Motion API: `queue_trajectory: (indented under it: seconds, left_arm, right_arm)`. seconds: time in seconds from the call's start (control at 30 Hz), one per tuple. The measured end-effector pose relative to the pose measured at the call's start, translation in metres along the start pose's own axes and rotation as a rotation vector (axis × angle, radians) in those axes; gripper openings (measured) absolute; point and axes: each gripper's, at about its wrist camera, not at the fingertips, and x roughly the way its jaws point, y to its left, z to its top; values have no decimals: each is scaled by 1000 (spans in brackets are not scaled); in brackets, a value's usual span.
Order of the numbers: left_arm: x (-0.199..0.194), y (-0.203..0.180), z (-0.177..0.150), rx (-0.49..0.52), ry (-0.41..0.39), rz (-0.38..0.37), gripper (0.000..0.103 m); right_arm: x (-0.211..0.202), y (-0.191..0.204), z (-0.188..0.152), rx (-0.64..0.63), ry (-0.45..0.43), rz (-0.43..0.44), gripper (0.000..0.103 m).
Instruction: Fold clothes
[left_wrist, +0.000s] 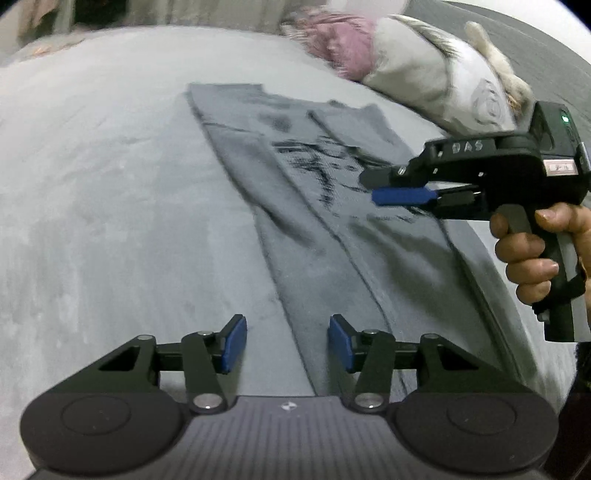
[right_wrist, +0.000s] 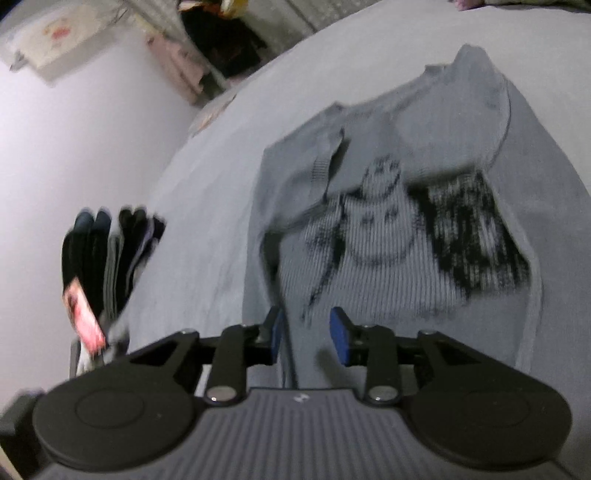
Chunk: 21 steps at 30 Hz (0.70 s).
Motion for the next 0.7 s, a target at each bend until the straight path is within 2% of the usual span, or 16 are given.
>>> queue_trajectory:
  seconds: [0.1,0.23,0.4,0.43,0.5,0.57,0.7]
  left_arm:
    - [4,2,10,-24,-23,7,49]
    - [11,8,25,-66,-44,0,49]
    - [24,15,40,-110,-52,0,49]
    - [26,16,42,-116,-54,0,49]
    - [29,16,45,-119,-59,-2,49]
    - [37,14,50,-117,-72,-7,49]
    - [42,7,52,-99,-88,-26,49]
  right_arm:
    - [31,-7,28,47,6,1,37]
    - [66,-15,48,101,27,-9,38]
    - [100,-26,66,196,0,52,38]
    - [104,-26,68,197,-5,57,29]
    - [111,-21,72,162,-5,42,11]
    - [107,-14,74,92,-35,5,9]
    - [77,-6,81,-28,-159,-54,9]
